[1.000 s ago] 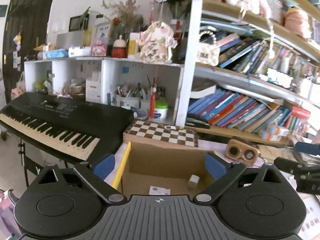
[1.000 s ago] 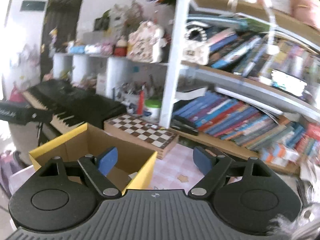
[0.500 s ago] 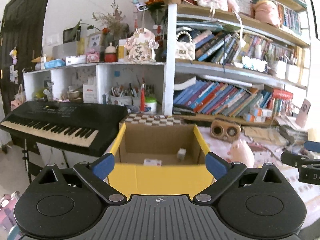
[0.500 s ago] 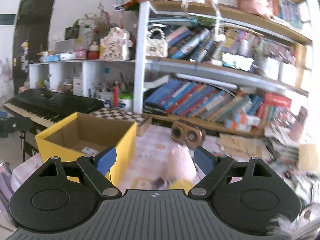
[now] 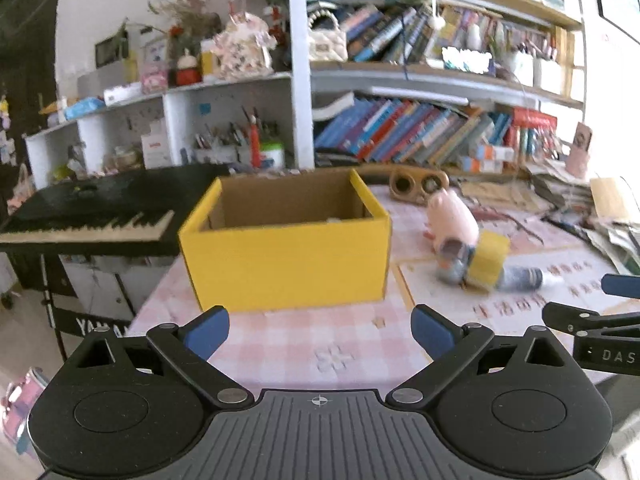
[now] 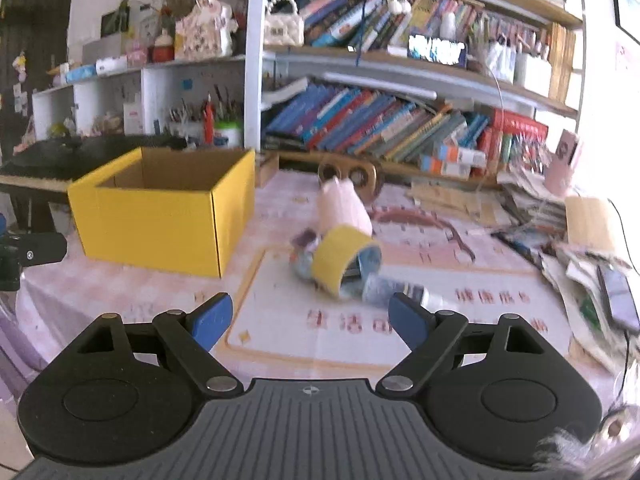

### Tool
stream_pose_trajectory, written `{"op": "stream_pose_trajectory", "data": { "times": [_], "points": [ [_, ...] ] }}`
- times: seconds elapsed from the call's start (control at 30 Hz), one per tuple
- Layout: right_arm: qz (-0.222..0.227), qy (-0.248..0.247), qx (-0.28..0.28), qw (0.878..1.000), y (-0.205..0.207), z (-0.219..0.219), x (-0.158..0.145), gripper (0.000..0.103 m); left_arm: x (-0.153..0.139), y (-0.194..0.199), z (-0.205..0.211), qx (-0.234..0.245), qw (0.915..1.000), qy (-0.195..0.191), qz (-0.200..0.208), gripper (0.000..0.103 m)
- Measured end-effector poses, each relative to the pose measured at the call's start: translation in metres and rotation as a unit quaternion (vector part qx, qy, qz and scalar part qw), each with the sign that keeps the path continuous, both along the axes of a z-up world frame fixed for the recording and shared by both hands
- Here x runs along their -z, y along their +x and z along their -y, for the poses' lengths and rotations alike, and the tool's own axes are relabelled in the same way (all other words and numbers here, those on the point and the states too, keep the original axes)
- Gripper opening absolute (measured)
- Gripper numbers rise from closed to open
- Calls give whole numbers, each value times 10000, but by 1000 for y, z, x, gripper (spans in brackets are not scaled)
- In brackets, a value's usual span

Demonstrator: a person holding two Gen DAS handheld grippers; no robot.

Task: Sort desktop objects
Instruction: 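Withdraw both tools from the yellow box back over the table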

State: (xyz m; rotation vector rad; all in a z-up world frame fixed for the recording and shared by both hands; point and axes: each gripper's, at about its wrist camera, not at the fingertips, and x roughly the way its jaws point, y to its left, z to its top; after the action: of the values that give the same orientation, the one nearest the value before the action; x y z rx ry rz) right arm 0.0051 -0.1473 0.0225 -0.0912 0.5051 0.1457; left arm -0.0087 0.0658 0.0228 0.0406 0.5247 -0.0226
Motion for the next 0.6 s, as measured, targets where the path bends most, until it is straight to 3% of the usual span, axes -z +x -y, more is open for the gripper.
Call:
{"op": "stream_pose_trajectory", "data": {
  "times": [0.2, 0.6],
  "points": [
    [-281, -5, 115, 9995, -11, 4, 10, 84, 15, 1, 16, 455, 9980, -84, -435, 99],
    [-560, -159, 365, 9976, -22, 21, 17, 85, 27, 10, 43, 934, 9928, -179, -731, 99]
  ]
}}
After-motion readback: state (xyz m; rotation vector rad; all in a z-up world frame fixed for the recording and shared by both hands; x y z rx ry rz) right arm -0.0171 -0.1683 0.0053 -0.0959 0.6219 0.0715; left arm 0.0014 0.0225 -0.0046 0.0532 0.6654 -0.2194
